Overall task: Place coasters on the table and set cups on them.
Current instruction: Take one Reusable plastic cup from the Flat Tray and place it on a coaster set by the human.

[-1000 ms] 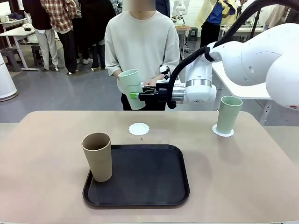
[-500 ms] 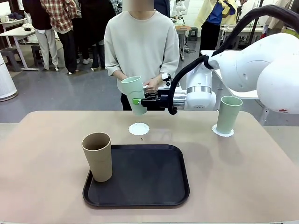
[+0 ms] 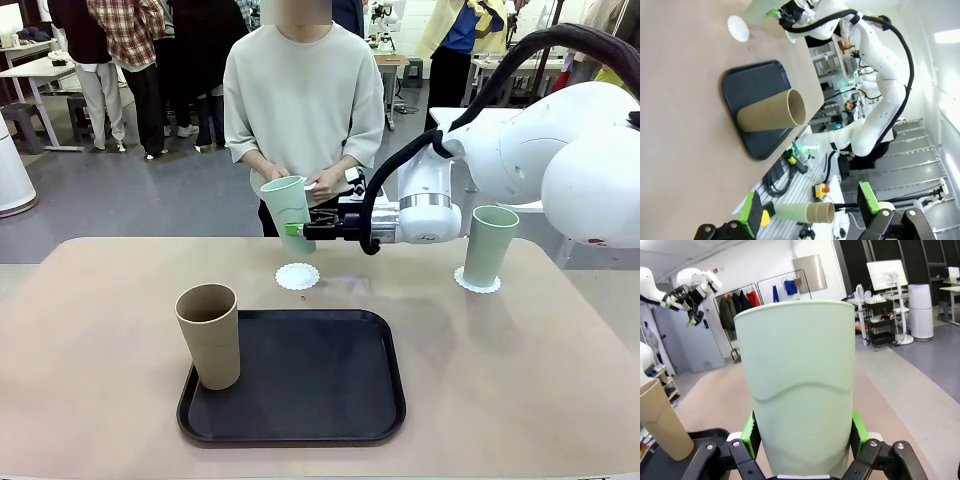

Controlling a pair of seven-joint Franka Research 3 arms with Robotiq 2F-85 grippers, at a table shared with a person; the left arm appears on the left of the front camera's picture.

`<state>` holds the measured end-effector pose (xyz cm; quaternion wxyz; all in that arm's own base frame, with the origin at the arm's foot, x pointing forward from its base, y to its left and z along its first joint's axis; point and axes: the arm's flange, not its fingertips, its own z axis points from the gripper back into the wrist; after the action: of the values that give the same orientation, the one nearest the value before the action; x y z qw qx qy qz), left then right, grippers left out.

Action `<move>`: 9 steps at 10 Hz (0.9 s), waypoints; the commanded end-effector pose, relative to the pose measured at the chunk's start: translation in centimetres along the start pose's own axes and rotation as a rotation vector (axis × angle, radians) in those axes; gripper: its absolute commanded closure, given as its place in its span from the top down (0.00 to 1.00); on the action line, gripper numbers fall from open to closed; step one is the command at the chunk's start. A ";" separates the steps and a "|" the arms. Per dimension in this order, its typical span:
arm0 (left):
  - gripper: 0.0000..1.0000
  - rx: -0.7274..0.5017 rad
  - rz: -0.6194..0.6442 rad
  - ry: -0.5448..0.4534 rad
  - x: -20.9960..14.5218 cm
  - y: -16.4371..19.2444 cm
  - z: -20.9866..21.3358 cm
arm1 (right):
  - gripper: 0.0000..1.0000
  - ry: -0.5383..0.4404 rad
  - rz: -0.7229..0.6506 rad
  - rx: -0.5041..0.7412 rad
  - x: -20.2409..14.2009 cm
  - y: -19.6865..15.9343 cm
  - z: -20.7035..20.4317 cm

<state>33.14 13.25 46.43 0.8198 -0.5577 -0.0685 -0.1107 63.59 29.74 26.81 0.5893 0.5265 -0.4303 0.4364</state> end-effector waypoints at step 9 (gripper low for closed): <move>1.00 -0.011 -0.007 -0.005 -0.1 -0.2 0.2 | 0.85 0.004 0.003 0.049 -2.4 -0.8 -1.5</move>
<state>33.14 13.25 46.43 0.8198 -0.5577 -0.0685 -0.1107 63.03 30.26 24.33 0.5919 0.5361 -0.4137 0.4372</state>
